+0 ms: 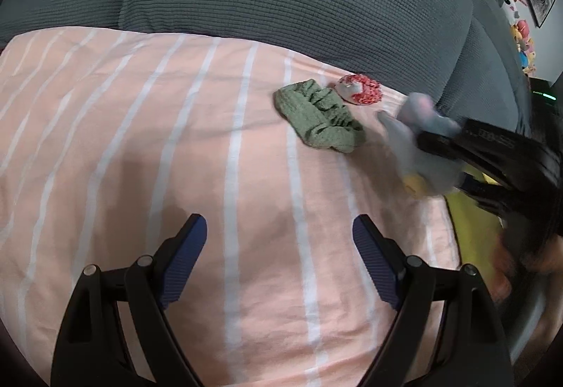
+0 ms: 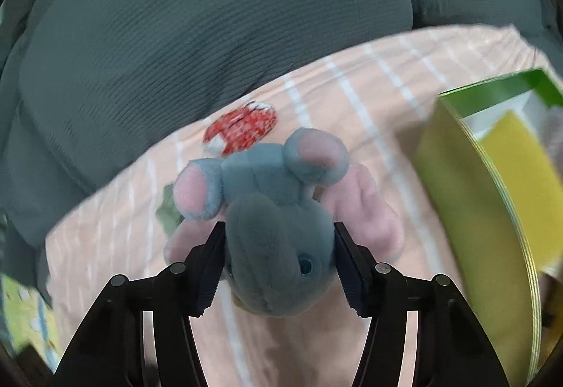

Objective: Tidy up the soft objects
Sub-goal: 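Grasp the blue elephant plush with the right gripper and lift it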

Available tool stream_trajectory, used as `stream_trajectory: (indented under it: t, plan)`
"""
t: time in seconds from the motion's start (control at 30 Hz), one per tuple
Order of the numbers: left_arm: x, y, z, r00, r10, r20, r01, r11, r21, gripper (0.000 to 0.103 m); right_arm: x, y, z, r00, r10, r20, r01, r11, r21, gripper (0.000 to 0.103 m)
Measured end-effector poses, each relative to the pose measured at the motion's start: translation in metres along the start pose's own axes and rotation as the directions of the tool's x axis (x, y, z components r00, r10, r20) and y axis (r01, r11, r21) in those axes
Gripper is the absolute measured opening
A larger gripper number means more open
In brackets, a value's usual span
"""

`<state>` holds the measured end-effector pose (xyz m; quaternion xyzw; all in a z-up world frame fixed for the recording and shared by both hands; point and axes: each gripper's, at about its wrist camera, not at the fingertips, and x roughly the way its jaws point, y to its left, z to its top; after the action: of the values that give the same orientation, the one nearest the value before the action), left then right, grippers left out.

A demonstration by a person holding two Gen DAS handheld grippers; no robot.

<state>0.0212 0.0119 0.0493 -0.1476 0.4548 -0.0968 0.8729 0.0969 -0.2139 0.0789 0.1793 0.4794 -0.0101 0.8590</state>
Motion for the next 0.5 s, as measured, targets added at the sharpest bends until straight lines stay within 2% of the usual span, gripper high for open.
stream_trajectory:
  t: [0.07, 0.2, 0.3, 0.37, 0.47, 0.5]
  plan:
    - [0.0, 0.001, -0.001, 1.0, 0.021, 0.002, -0.021, 1.0, 0.002, 0.084, -0.014, 0.005, -0.013, 1.0, 0.019, -0.011, -0.02, 0.999, -0.028, 0.06]
    - [0.001, 0.004, -0.002, 1.0, 0.021, -0.005, -0.021, 1.0, -0.013, 0.084, -0.033, 0.007, -0.049, 0.993, 0.069, -0.092, -0.073, 0.996, -0.049, 0.061]
    - [0.002, 0.006, -0.004, 0.999, 0.027, -0.019, -0.027, 0.999, -0.021, 0.084, -0.03, 0.001, -0.067, 0.982, 0.079, -0.17, -0.085, 0.996, -0.027, 0.062]
    - [0.003, 0.008, -0.005, 0.999, 0.041, -0.025, -0.041, 0.999, -0.025, 0.084, -0.03, -0.003, -0.072, 0.981, 0.091, -0.174, -0.095, 0.995, -0.015, 0.063]
    - [0.003, 0.009, -0.005, 0.999, 0.039, -0.027, -0.04, 0.999, -0.031, 0.084, -0.04, -0.006, -0.073, 0.984, 0.088, -0.154, -0.095, 0.995, -0.038, 0.081]
    - [0.002, 0.009, -0.006, 0.999, 0.032, -0.027, -0.033, 0.999, -0.029, 0.084, -0.044, -0.006, -0.072, 0.987, 0.09, -0.133, -0.097, 0.994, -0.046, 0.083]
